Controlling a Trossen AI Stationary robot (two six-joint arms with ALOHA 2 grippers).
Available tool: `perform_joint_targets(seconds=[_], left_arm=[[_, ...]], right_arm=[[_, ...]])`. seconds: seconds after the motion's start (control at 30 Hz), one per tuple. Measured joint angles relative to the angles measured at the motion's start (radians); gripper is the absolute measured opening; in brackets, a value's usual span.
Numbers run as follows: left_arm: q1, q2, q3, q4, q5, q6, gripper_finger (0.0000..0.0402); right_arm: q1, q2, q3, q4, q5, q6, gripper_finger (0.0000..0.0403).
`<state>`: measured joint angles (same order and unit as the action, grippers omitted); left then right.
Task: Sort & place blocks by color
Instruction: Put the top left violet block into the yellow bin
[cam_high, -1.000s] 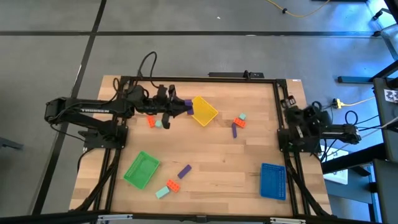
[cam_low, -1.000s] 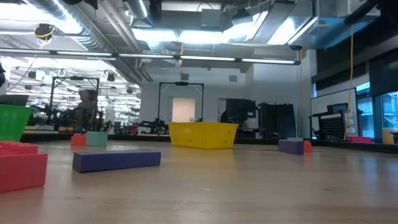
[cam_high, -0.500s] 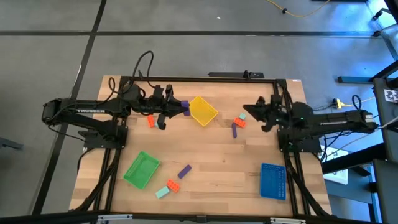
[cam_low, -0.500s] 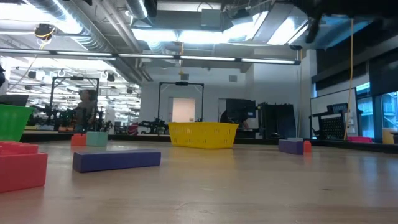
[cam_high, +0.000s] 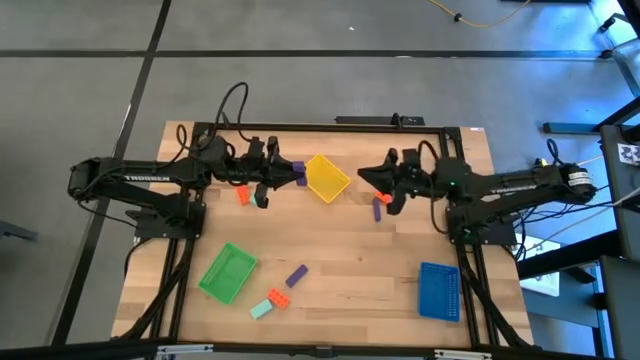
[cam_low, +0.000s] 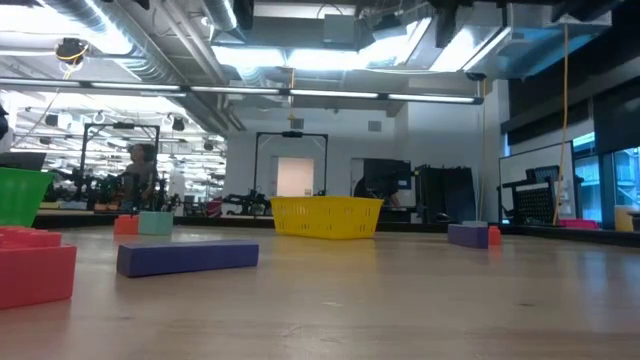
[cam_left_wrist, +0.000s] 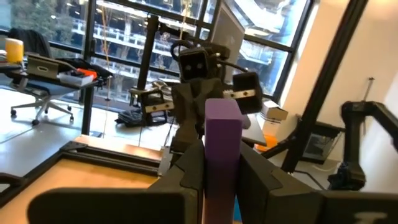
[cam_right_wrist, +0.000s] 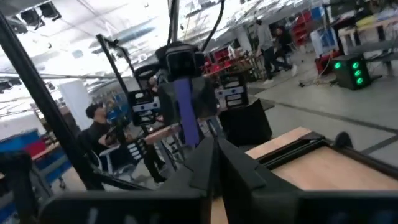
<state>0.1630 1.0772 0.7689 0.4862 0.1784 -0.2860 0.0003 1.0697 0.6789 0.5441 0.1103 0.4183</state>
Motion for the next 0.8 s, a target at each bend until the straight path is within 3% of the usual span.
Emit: perform_joint_targets(seconds=[0.17, 0.4, 0.5, 0.63, 0.8], left_arm=[[0.0, 0.042, 0.0, 0.034, -0.008, -0.051, 0.0048], [-0.03, 0.151, 0.051, 0.065, -0.01, -0.074, 0.0048], [-0.052, 0.209, 0.106, 0.07, -0.01, -0.043, 0.0048], [-0.059, 0.264, 0.157, 0.066, -0.021, -0.011, 0.0048], [-0.059, 0.293, 0.17, 0.059, -0.021, -0.011, 0.0048]], right_arm=[[0.001, 0.092, 0.108, -0.163, -0.138, -0.023, 0.0085], [0.0, 0.227, 0.308, -0.414, -0.157, -0.153, 0.0245], [0.0, 0.277, 0.367, -0.497, -0.157, -0.186, 0.0294], [0.0, 0.318, 0.387, -0.531, -0.156, -0.171, 0.0316], [0.0, 0.319, 0.387, -0.485, -0.156, -0.16, 0.0307]])
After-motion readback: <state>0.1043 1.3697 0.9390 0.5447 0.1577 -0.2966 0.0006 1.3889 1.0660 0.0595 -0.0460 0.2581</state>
